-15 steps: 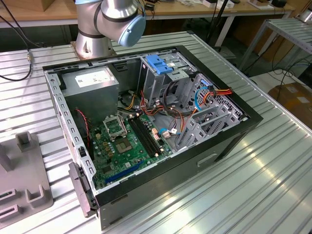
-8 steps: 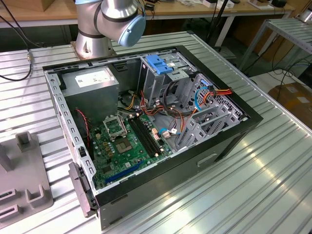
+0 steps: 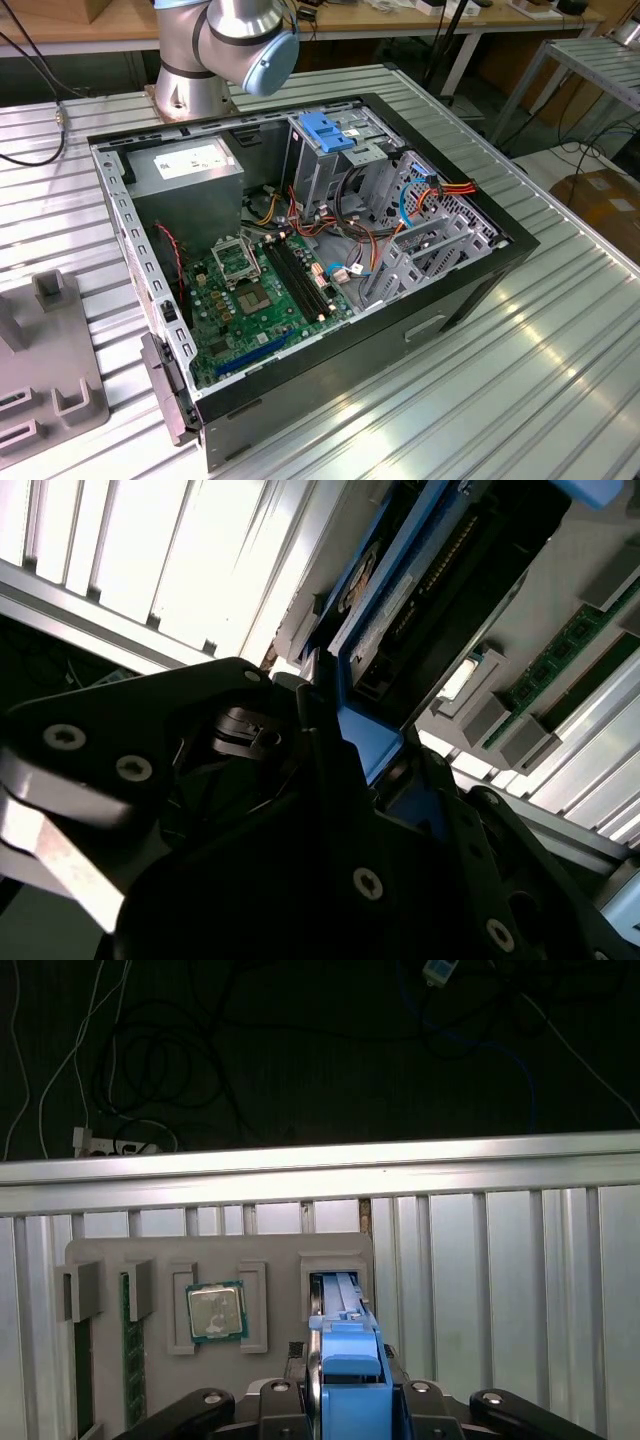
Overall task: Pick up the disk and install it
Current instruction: 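Pick up the disk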
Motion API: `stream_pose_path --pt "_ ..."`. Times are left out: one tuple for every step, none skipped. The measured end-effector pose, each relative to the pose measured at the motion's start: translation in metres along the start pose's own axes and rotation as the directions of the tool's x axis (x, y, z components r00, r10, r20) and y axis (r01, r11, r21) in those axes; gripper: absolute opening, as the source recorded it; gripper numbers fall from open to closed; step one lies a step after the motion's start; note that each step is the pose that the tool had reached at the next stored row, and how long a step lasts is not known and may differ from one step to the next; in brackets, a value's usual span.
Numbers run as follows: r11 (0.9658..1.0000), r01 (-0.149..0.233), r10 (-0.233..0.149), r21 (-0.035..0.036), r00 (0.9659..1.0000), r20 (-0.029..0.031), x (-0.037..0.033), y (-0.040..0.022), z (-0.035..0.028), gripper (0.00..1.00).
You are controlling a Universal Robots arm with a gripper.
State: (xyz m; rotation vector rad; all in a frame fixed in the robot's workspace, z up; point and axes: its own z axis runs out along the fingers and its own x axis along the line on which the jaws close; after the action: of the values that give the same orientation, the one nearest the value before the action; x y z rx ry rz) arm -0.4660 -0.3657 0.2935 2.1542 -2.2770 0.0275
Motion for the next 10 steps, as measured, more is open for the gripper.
stream_pose_path --pt "1.0 0.0 0.0 0.0 1.0 0.0 0.0 0.0 0.0 0.37" --pt "1.0 0.0 0.0 0.0001 1.0 0.0 0.0 0.0 0.0 0.37" --pt "1.0 0.0 0.0 0.0003 1.0 0.0001 0.0 0.0 -0.0007 0.37" --pt "1.0 0.0 0.0 0.0003 1.0 0.0001 0.0 0.0 -0.0018 0.37" --pt "1.0 0.0 0.0 0.0 1.0 0.0 0.0001 0.0 -0.0039 0.37" --pt "1.0 0.0 0.0 0.0002 1.0 0.0001 0.0001 -0.0001 -0.0058 0.37" --pt "1.0 0.0 0.0 0.0001 1.0 0.0 0.0002 -0.0001 -0.0082 0.37" --pt "1.0 0.0 0.0 0.0 1.0 0.0 0.0002 -0.0001 -0.0132 0.37" --pt "1.0 0.0 0.0 0.0001 1.0 0.0 0.0003 -0.0001 -0.017 0.37" --pt "1.0 0.0 0.0 0.0001 1.0 0.0 0.0004 -0.0002 -0.02 0.37"
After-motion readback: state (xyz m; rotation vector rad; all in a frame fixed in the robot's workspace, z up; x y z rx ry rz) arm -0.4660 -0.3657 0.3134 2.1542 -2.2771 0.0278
